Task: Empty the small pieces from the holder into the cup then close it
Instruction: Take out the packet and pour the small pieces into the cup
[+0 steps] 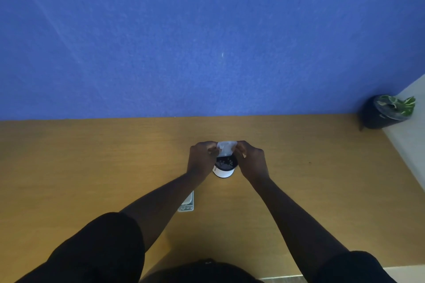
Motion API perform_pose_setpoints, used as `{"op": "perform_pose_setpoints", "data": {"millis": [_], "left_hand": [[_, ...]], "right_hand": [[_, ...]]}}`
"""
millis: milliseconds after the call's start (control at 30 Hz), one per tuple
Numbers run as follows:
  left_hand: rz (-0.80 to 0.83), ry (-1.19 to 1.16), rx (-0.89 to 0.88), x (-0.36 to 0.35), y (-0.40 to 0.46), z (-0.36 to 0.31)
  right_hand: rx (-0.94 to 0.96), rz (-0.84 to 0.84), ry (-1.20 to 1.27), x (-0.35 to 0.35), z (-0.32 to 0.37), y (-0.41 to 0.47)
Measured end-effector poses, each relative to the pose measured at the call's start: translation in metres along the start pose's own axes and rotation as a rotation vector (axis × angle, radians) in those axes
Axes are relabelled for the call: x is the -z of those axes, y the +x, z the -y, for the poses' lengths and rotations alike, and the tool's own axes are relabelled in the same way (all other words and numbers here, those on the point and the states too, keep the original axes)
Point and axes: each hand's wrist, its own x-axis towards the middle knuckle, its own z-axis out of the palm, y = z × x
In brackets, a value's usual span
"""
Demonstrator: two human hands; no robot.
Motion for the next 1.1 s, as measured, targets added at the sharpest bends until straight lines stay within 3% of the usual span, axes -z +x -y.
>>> {"op": "perform_pose_setpoints", "data": {"millis": [300, 800, 1100], "left_hand": [[-0.053, -0.044, -0.058, -0.005, -0.010, 0.007], [-0.061, -0.061, -0.045, -0.008, -0.011, 0.004], [-0.060, -0.123, 0.024, -0.010, -0.012, 0.004]], "right_hand": [[-0.005, 0.010, -0.018, -0.006, -0.004, -0.013], [0.155, 0.038, -0.047, 0.001, -0.010, -0.017], [0.095, -0.021, -0.046, -0.003, -0.009, -0.021]]}}
